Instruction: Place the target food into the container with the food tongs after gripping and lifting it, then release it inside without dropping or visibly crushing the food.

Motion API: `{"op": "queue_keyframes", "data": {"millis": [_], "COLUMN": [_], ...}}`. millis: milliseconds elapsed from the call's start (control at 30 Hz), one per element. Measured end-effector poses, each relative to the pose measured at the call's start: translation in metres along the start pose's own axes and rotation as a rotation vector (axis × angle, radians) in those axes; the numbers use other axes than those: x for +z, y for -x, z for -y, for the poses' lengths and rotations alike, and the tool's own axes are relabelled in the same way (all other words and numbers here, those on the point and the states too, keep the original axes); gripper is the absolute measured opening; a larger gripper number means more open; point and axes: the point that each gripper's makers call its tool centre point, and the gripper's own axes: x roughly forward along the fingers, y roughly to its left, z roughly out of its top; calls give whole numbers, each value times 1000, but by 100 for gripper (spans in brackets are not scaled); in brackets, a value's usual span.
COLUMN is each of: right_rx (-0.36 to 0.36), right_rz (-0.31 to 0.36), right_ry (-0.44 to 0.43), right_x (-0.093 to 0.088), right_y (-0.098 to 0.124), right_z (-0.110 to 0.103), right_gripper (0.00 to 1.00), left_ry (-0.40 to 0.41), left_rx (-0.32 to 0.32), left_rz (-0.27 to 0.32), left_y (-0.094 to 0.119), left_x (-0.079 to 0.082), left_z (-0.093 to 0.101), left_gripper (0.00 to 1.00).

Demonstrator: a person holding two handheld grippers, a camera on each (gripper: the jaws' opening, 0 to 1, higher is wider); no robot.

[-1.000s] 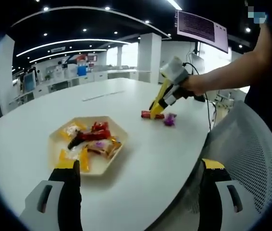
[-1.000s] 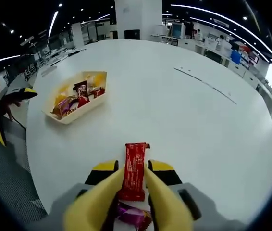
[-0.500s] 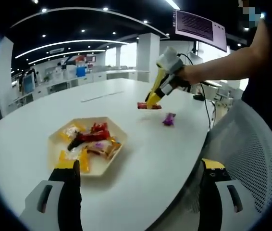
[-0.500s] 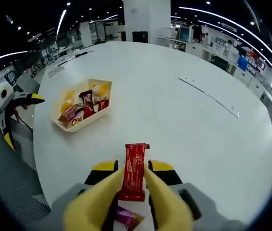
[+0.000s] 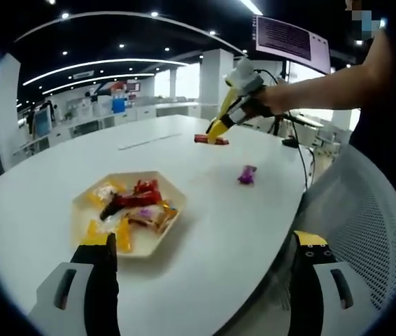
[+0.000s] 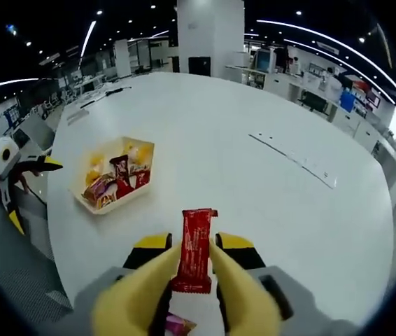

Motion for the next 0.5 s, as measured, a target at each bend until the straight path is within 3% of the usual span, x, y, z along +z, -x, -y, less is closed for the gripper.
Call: {"op": "queue_keyframes", "data": {"millis": [500], "right_rx": [38], "right_rz": [31], "right_ry": [44], "right_x": [48], "right_y": [2], "right_z": [-9], "right_gripper": [23], "left_ry": [3], "left_rx": [12], "left_rz": [5], "left_y": [1], "left_x": [1], "left_z": [-2], "left_gripper": [99]}}
